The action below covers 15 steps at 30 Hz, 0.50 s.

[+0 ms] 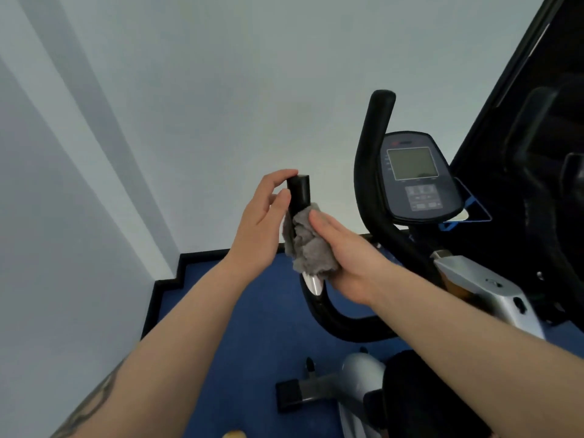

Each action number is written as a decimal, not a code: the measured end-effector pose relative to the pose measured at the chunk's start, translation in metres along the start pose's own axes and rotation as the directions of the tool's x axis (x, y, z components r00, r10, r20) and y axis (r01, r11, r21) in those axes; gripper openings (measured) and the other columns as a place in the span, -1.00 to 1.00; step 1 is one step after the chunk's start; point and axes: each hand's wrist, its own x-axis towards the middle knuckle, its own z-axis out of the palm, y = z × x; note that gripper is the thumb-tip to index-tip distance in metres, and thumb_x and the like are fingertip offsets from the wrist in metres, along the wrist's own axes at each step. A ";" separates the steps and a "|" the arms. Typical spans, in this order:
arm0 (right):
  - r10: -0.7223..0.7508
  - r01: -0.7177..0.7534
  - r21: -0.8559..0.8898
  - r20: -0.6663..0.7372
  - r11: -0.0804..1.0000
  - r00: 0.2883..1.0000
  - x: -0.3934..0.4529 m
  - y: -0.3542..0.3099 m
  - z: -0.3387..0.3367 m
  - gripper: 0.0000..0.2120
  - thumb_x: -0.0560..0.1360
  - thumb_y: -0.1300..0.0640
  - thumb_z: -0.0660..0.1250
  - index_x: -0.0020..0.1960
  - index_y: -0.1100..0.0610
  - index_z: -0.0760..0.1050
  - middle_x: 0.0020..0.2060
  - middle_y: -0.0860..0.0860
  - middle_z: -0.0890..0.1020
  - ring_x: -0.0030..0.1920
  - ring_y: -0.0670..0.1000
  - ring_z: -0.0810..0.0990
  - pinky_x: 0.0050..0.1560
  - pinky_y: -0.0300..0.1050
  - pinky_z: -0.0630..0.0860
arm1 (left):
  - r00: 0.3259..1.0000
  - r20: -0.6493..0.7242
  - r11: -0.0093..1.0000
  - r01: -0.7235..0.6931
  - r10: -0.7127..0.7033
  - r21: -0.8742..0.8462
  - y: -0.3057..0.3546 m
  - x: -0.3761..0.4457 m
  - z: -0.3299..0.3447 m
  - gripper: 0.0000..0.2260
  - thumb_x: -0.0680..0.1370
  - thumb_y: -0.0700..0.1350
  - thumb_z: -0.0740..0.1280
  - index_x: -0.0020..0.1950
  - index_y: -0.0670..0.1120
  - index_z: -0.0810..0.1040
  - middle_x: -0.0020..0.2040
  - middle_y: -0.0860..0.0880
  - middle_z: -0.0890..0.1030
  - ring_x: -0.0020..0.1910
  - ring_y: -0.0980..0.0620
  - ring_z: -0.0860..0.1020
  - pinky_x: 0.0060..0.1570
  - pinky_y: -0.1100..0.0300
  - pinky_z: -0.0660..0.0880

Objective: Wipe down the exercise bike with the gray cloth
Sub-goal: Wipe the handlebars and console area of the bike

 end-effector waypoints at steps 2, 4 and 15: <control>-0.044 0.040 -0.047 -0.079 0.998 0.996 0.005 -0.002 0.005 -0.68 0.59 -0.03 0.27 0.27 0.12 0.47 0.08 0.15 0.64 -0.06 0.06 0.64 -0.26 -0.09 0.59 | 1.000 0.000 1.000 0.000 0.000 0.000 -0.001 0.002 0.000 -0.72 0.65 -0.11 0.12 0.32 -0.05 0.47 0.05 0.40 0.53 -0.02 0.31 0.49 0.02 0.50 0.36; -0.188 0.162 -0.173 -0.151 0.972 0.970 0.012 -0.014 0.011 -0.77 0.59 0.02 0.29 0.21 0.06 0.44 -0.02 0.07 0.64 -0.12 0.01 0.65 -0.21 -0.10 0.62 | 1.000 -0.016 1.000 -0.002 0.002 -0.018 -0.002 0.004 0.001 -0.74 0.65 -0.14 0.12 0.29 -0.08 0.48 0.03 0.36 0.55 -0.04 0.31 0.50 -0.01 0.49 0.37; -0.474 0.321 -0.535 -0.174 0.782 0.863 0.016 -0.002 0.031 -0.62 0.64 0.09 0.21 0.44 -0.04 0.29 -0.05 -0.18 0.60 -0.18 -0.33 0.59 -0.24 -0.48 0.46 | 0.996 0.082 0.998 -0.018 0.023 -0.062 -0.011 0.012 -0.013 -0.75 0.65 -0.09 0.11 0.23 0.06 0.51 0.15 0.14 0.58 0.16 0.17 0.51 0.12 0.43 0.37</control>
